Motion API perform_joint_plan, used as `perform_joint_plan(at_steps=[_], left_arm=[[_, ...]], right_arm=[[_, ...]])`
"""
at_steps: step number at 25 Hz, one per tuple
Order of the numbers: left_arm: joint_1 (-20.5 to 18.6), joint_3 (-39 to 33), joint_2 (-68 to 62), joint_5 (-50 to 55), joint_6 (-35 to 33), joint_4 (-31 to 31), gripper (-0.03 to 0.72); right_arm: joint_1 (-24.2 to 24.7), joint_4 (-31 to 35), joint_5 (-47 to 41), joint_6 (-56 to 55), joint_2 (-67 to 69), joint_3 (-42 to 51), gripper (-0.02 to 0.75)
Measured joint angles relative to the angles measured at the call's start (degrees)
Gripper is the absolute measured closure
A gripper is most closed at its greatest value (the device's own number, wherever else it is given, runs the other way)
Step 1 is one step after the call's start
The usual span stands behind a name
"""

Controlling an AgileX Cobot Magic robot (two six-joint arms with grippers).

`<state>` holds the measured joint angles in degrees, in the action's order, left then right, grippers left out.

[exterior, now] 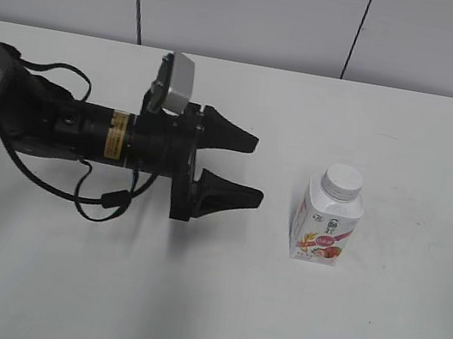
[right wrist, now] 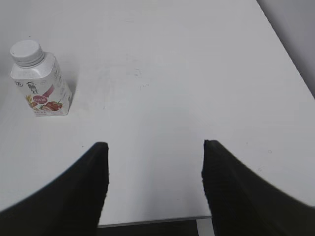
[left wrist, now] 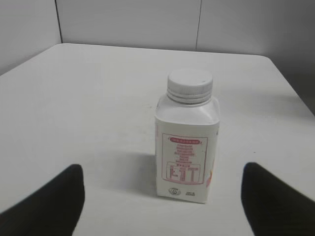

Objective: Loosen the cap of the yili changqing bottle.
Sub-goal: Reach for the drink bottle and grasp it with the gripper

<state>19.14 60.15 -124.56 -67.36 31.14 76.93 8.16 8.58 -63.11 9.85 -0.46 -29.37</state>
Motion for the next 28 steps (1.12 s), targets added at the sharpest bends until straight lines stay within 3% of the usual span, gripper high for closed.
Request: perform_joint_plan(at_steps=[13,28], left_arm=[[7.9,9.3,-10.3,-0.8,-0.2,-4.7,0.094],[11.4,15.7,-16.2,-1.1,-0.3,-7.2,0.095]], right_arm=[[0.0,0.0,0.1,0.0,0.0,0.0,0.257],[0.0,0.0,0.1,0.0,0.0,0.0,0.257]])
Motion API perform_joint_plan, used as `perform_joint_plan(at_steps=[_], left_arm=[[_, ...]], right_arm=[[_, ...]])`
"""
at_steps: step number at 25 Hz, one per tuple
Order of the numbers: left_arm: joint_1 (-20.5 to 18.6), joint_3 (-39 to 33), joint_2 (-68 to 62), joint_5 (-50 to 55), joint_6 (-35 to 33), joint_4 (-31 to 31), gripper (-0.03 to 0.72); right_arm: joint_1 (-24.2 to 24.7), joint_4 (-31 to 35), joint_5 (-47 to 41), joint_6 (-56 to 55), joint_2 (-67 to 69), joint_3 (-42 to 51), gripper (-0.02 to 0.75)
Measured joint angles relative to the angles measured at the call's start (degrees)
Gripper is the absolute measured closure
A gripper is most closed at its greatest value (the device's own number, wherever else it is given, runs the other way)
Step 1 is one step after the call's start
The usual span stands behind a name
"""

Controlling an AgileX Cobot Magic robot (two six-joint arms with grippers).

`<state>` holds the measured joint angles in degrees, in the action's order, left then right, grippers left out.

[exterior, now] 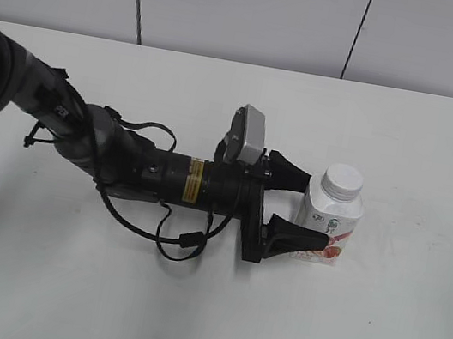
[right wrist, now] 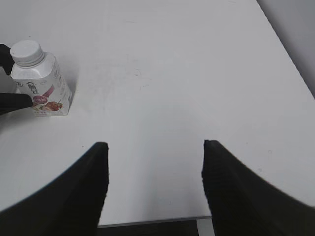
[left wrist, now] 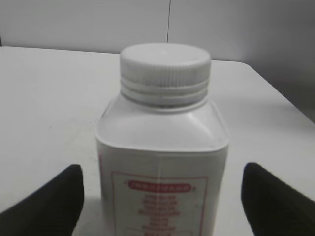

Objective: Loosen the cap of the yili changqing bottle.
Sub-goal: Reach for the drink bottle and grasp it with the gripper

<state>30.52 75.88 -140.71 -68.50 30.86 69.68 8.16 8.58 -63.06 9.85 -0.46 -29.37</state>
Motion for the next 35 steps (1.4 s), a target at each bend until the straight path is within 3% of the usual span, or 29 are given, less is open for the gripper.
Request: perform_joint_plan(at_steps=[15,26,35], left_arm=[[1.9,4.1,-2.6,0.2,0.0,-0.5,0.106],[1.9,4.2,-3.1,1.4,0.0,-0.6,0.256],[1.9,4.3,-3.1,1.5,0.0,-0.2,0.274]], right_arm=[[0.0,0.0,0.0,0.0,0.0,0.0,0.257],[0.0,0.0,0.0,0.0,0.0,0.0,0.257],[0.0,0.0,0.0,0.0,0.0,0.0,0.257]])
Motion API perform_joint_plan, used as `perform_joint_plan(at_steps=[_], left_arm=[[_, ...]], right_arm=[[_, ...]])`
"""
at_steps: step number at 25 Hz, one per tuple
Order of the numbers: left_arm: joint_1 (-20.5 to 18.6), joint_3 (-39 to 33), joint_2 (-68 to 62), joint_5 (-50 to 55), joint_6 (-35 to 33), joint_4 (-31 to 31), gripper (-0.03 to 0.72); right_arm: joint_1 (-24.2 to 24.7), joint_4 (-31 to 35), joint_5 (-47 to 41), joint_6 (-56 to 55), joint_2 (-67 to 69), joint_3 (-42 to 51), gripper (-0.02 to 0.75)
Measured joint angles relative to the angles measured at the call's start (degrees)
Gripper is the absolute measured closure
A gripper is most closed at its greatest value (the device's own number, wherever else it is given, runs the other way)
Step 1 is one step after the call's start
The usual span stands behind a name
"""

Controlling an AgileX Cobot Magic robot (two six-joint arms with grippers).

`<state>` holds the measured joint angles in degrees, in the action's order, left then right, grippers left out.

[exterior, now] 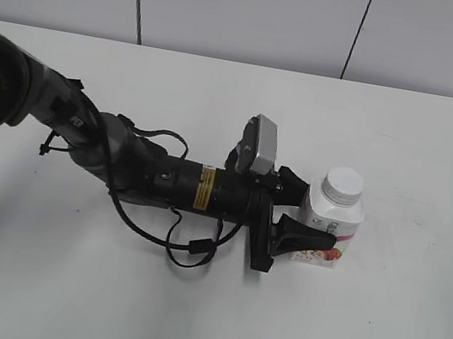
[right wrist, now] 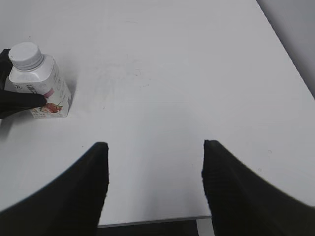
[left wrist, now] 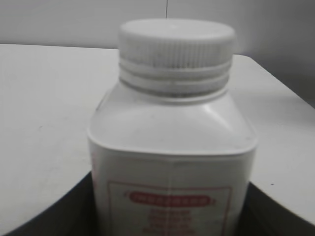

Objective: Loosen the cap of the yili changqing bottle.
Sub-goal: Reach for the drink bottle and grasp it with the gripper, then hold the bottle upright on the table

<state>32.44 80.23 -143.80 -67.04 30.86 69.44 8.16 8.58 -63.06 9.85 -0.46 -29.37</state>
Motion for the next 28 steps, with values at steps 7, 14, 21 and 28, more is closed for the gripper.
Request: perform_joint_plan(at_steps=[7,14,21,28], left_arm=[[-1.3,-0.1,1.1,-0.7,0.0,4.7,0.282],[-6.4,-6.9,6.3,-0.6,0.0,5.4,0.286],[-12.2,-13.1,8.7,-0.4,-0.9,6.6,0.288],[-16.1,-13.9,9.1,-0.9,-1.3,10.1,0.289]], right_arm=[[0.0,0.0,0.0,0.0,0.0,0.0,0.257],[0.0,0.0,0.0,0.0,0.0,0.0,0.257],[0.0,0.0,0.0,0.0,0.0,0.0,0.257],[0.0,0.0,0.0,0.0,0.0,0.0,0.257]])
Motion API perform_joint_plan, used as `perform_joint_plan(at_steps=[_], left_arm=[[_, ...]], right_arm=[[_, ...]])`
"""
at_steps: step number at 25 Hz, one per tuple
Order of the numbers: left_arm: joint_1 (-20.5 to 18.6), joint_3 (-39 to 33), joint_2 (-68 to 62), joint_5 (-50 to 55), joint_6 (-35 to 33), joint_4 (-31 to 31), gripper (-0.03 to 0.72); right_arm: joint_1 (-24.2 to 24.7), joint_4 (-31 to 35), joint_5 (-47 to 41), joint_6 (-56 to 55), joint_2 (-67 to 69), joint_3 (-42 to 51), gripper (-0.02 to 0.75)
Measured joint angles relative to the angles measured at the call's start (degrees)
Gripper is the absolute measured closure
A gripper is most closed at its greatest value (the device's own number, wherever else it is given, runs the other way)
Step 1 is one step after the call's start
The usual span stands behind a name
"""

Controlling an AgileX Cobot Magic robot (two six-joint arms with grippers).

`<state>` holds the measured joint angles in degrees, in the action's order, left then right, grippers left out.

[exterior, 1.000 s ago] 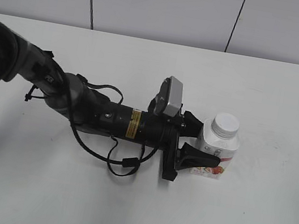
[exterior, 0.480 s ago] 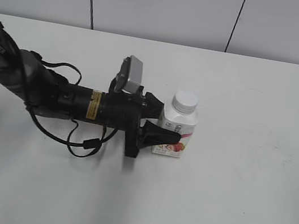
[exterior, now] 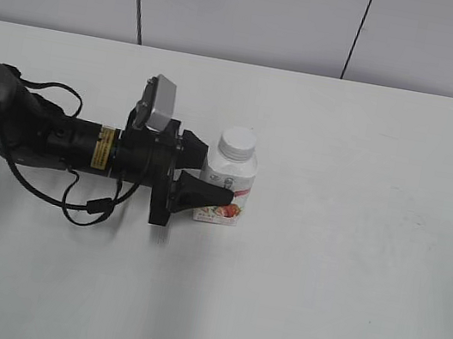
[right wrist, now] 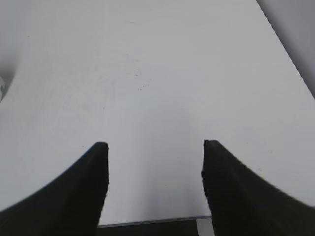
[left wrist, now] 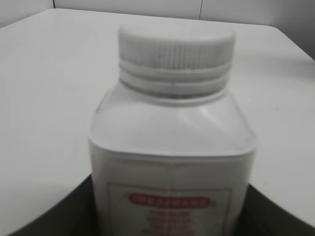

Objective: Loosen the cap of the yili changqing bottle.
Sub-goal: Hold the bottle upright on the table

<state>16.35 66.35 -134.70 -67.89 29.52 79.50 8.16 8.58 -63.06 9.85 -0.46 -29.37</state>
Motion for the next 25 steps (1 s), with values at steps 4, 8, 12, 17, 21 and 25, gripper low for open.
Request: perform_joint_plan(at_steps=[4,8,12,17,21,25], left_arm=[[-1.5,-0.1,0.0,-0.3,0.0,1.2,0.291],[-1.8,-0.1,0.0,-0.4,0.0,1.4,0.291],[-1.9,-0.1,-0.3,-0.9,-0.1,1.4,0.291],[-1.9,-0.1,-0.3,-1.0,-0.1,1.4,0.291],[-1.9,-0.1,-0.3,-1.0,-0.1,1.6,0.291],[-2.0,-0.1,-0.3,-1.1,-0.1,2.1,0.291]], right_arm=[[0.0,0.0,0.0,0.0,0.0,0.0,0.257],[0.0,0.0,0.0,0.0,0.0,0.0,0.257],[0.0,0.0,0.0,0.0,0.0,0.0,0.257],[0.0,0.0,0.0,0.0,0.0,0.0,0.257],[0.0,0.0,0.0,0.0,0.0,0.0,0.257],[0.0,0.0,0.0,0.0,0.0,0.0,0.257]])
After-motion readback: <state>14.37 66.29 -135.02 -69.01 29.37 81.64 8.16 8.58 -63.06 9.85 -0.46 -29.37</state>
